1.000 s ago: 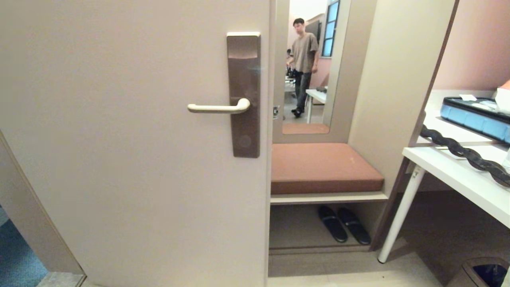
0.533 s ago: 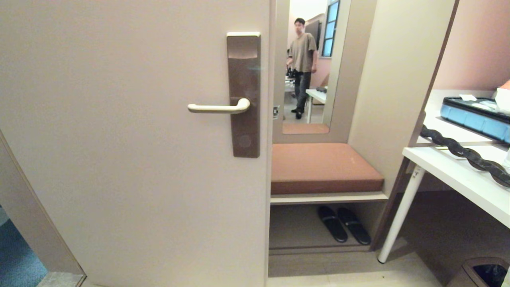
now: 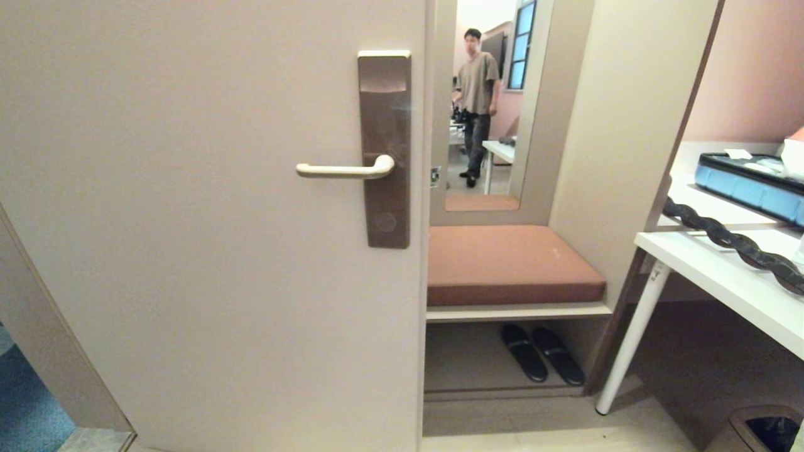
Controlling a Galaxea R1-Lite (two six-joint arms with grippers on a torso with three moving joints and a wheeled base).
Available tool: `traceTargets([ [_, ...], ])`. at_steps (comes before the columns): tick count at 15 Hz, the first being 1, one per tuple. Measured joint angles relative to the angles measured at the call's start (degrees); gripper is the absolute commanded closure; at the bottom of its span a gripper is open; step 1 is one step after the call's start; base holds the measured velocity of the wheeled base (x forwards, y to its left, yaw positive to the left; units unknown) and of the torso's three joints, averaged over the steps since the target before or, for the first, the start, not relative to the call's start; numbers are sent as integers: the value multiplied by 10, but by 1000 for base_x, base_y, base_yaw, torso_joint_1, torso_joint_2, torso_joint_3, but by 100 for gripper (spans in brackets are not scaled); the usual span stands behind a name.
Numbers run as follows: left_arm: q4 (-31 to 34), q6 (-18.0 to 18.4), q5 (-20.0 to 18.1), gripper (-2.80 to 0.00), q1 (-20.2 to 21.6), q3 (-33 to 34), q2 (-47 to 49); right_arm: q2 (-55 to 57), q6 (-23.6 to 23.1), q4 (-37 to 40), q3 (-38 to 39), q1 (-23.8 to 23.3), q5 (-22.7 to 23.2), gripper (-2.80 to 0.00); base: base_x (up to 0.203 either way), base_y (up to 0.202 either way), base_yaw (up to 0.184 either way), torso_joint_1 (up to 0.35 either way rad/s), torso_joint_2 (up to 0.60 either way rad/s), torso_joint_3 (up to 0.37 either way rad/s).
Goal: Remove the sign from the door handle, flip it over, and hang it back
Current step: Hand it to the other hand
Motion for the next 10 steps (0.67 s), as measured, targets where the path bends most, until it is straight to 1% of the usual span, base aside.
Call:
traceTargets([
  [2, 1, -3, 1, 0, 0, 0, 0, 0, 0, -1, 0, 0, -1, 0, -1, -149, -4, 2, 2, 6],
  [7, 1, -6, 1, 0, 0, 0, 0, 0, 0, -1, 0, 0, 0, 0, 0, -187, 0, 4, 1, 2],
  [8, 1, -6, 1, 0, 0, 0, 0, 0, 0, -1, 0, 1, 0, 0, 0, -111, 0, 2, 7, 7],
  [10, 0, -8, 1, 0, 0, 0, 0, 0, 0, 0, 0, 0, 0, 0, 0, -27, 1, 1, -1, -1],
])
